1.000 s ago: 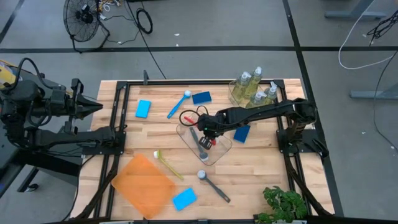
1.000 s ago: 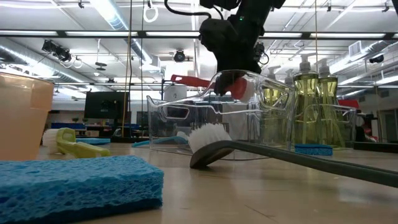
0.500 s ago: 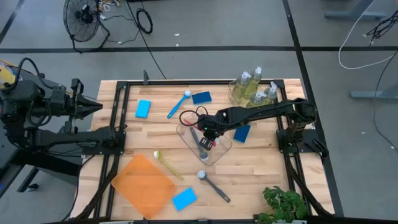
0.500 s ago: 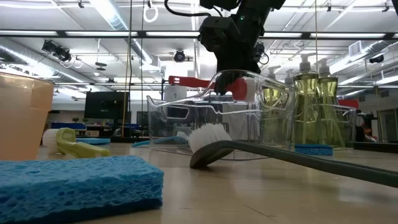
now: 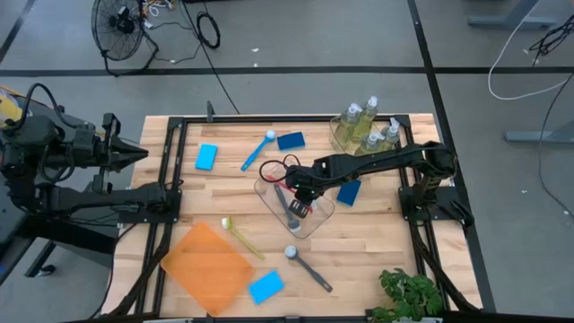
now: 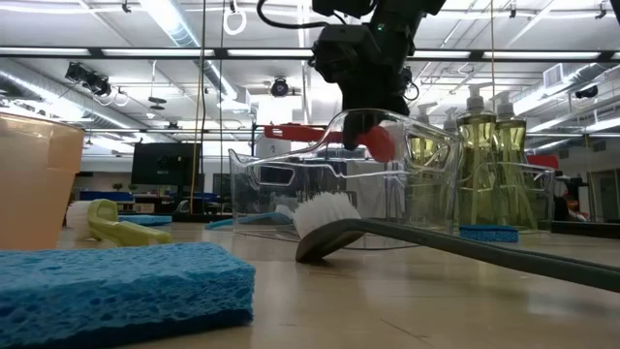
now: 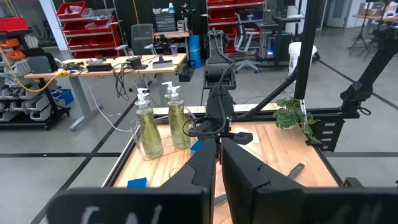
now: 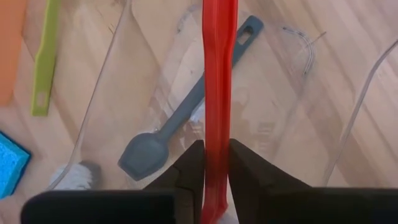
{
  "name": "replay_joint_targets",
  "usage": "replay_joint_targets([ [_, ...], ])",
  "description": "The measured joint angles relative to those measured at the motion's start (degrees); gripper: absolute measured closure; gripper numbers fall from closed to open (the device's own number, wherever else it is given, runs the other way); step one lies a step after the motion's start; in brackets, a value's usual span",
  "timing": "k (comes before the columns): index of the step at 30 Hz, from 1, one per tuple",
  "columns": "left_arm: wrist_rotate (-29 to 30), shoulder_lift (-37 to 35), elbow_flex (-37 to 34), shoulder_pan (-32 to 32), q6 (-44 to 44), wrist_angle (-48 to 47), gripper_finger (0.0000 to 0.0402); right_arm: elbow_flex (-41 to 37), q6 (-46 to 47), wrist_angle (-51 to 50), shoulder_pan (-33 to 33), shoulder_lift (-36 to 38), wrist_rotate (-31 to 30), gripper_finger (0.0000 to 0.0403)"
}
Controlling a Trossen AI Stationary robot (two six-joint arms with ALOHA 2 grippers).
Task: Pick & Place Kitchen Sink Supplies
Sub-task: Put the orange dish brush into the bottom transparent bin, then put the gray dish brush into the bottom transparent bin
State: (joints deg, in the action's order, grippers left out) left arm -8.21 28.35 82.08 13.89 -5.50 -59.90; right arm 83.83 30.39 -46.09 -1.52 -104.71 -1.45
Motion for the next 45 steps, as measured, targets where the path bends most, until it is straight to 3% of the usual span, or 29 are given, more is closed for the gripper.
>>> replay_joint_targets([
  [9, 0.0, 0.0, 0.0, 0.0, 0.0, 0.0, 0.0374, 0.0, 0.0, -0.9, 0.0, 0.0, 0.0, 0.0325],
  [26, 0.0, 0.0, 0.0, 0.0, 0.0, 0.0, 0.0374, 0.0, -3.2, -1.1, -0.3, 0.3, 0.8, 0.0231],
  [38, 0.0, 0.0, 0.0, 0.0, 0.0, 0.0, 0.0374, 0.0, -6.8, 1.4, -4.1, 5.2, 0.4, 0.0232],
  [45, 0.0, 0.0, 0.0, 0.0, 0.0, 0.0, 0.0374, 0.0, -10.8, 3.9, -9.8, 6.8, 0.4, 0.0234],
])
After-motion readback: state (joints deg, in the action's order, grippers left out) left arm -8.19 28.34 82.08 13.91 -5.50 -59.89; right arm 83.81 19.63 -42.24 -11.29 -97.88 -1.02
